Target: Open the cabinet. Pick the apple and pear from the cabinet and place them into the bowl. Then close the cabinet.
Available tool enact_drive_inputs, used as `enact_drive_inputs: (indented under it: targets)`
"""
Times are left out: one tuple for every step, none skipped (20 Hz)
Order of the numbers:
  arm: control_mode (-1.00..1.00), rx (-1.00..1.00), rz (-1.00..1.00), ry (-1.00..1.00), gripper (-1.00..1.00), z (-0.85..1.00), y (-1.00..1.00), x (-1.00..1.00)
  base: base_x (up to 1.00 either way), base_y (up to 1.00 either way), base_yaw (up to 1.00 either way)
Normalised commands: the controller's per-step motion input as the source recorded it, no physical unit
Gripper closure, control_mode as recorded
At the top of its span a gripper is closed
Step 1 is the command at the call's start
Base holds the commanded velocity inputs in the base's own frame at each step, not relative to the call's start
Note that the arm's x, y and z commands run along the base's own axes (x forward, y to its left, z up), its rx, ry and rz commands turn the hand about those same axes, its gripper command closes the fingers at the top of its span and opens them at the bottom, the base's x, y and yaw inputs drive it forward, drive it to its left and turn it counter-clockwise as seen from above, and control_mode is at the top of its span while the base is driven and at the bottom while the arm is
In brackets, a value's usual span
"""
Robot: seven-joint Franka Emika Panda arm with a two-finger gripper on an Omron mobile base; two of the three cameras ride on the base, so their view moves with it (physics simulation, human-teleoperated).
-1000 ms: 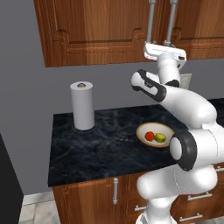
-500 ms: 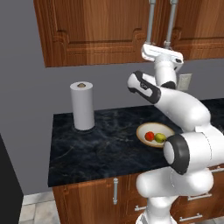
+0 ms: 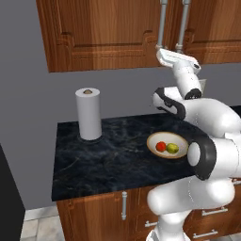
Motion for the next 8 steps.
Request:
enact_drive_inputs:
  targets:
    - [-1.00,0.00,0.17,0.41,-1.00,-1.00,-0.33,1.00,0.00,0.00,0.00]
    - [-1.00,0.00,0.14,0.42,-1.00,-1.00,-0.39,1.00,0.00,0.00,0.00]
    - [-1.00,0.00,0.11,0.45,-1.00,-1.00,-0.44,1.00,0.00,0.00,0.00]
    - [-1.00,0.00,0.07,0.46,-1.00,-1.00,-0.50,1.00,0.00,0.00,0.00]
    - [-1.00,0.00,0.05,0.46,-1.00,-1.00,-0.55,1.00,0.00,0.00,0.00]
    - [-1.00,-0.01,0.01,0.41,-1.00,-1.00,-0.36,1.00,0.00,0.00,0.00]
    - [-1.00,-0.08,0.00,0.33,-1.00,-1.00,-0.34,1.00,0.00,0.00,0.00]
    - [-1.00,-0.11,0.00,0.28,-1.00,-1.00,-0.27,1.00,0.00,0.00,0.00]
